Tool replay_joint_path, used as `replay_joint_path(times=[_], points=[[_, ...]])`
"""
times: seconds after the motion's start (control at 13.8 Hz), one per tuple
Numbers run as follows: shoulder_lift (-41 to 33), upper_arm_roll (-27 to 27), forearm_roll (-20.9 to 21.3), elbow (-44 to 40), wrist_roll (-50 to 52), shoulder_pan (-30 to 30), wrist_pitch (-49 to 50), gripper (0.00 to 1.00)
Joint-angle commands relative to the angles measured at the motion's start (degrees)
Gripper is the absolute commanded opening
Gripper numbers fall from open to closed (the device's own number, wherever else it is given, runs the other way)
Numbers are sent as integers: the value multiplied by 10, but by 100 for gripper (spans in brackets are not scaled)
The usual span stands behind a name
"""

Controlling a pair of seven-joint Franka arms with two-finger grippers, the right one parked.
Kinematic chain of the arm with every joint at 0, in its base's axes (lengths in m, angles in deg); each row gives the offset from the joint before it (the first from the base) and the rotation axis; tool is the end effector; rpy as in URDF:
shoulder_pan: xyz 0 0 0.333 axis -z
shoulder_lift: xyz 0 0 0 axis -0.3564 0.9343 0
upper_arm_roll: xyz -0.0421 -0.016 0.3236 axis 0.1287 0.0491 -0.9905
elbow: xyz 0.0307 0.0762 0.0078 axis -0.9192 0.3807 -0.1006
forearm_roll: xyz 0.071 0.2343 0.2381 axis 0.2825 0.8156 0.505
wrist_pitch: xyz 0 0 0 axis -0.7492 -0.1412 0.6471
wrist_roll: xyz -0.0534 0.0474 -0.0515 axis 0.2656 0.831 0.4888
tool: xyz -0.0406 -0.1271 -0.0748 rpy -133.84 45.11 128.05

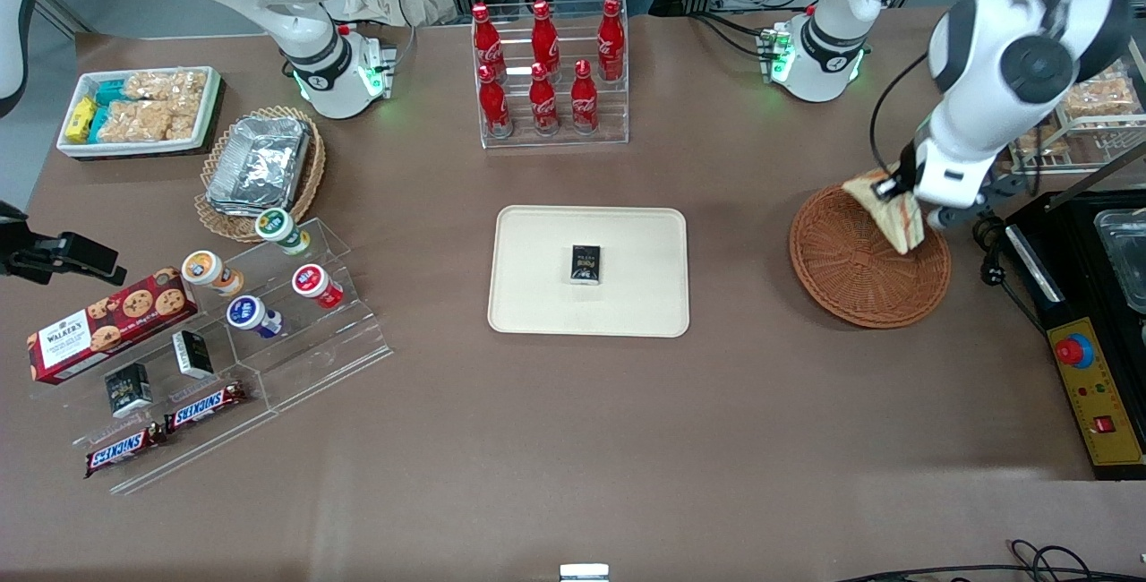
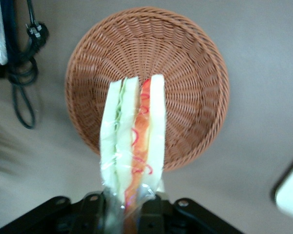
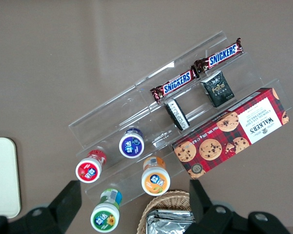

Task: Place sandwich from basket to tray
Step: 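Carry the sandwich over to the white tray with the left gripper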

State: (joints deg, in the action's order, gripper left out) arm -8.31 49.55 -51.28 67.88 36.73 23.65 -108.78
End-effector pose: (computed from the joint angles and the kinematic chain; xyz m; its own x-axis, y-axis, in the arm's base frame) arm 0.3822 -0.0285 0.4303 0.9429 0.3113 -0.1185 0.2951 -0.9457 -0.1365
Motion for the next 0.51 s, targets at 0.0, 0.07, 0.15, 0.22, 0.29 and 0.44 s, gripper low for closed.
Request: replay_joint_path(times=[0.0,0.07,0.15,0.22,0.29,0.44], points=[[29,5,-20,-129,-105,16,130,0],[36,5,-24,-159,-142,19,159,0],[37,7,-38,-172,-172,24,169,0],[35,7,-49,-175,-209,38,171,0],[36,7,-60,-178,-223,56,170,0],[52,14,-83,-182,-213,109,163,0]])
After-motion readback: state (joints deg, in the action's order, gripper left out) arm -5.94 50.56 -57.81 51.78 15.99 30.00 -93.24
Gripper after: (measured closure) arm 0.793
